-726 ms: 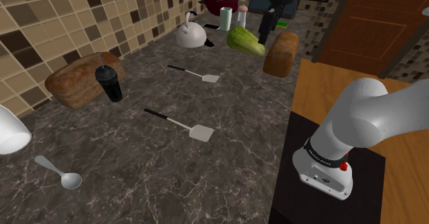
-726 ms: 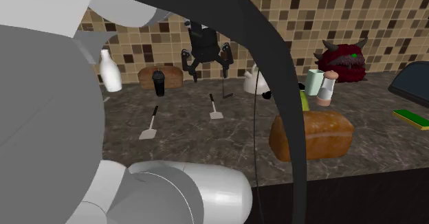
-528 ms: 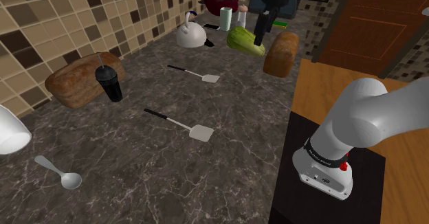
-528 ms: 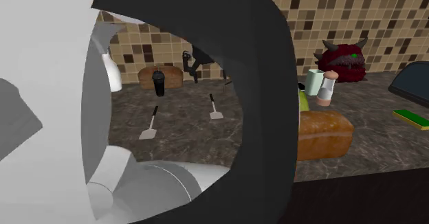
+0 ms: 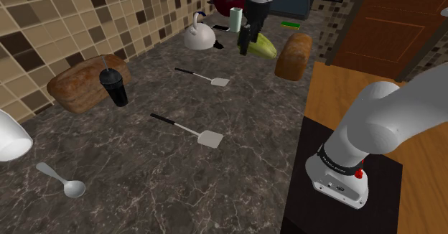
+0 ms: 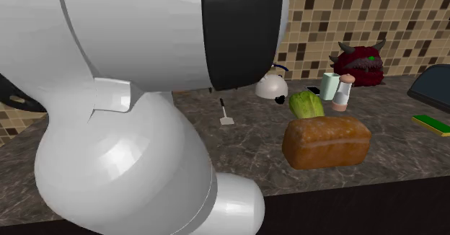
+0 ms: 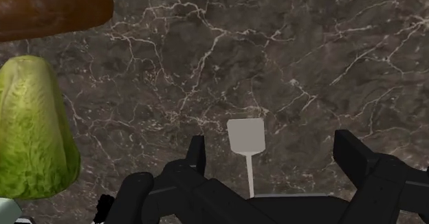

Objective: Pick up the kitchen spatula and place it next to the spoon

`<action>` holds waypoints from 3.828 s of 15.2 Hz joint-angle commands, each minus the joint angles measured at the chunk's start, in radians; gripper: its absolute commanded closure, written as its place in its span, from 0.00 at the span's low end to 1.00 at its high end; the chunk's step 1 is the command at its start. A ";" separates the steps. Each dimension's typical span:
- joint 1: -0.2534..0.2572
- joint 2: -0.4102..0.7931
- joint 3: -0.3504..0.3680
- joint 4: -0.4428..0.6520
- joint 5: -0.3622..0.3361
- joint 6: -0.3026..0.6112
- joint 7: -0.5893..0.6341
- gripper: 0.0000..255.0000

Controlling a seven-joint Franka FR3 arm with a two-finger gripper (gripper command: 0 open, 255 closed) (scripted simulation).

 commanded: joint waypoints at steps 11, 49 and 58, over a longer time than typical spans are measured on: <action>0.007 0.470 -0.014 0.240 0.042 0.207 -0.035 0.00; 0.007 0.881 -0.006 0.544 0.082 0.293 -0.067 1.00; 0.006 0.833 -0.005 0.601 0.083 0.189 -0.067 1.00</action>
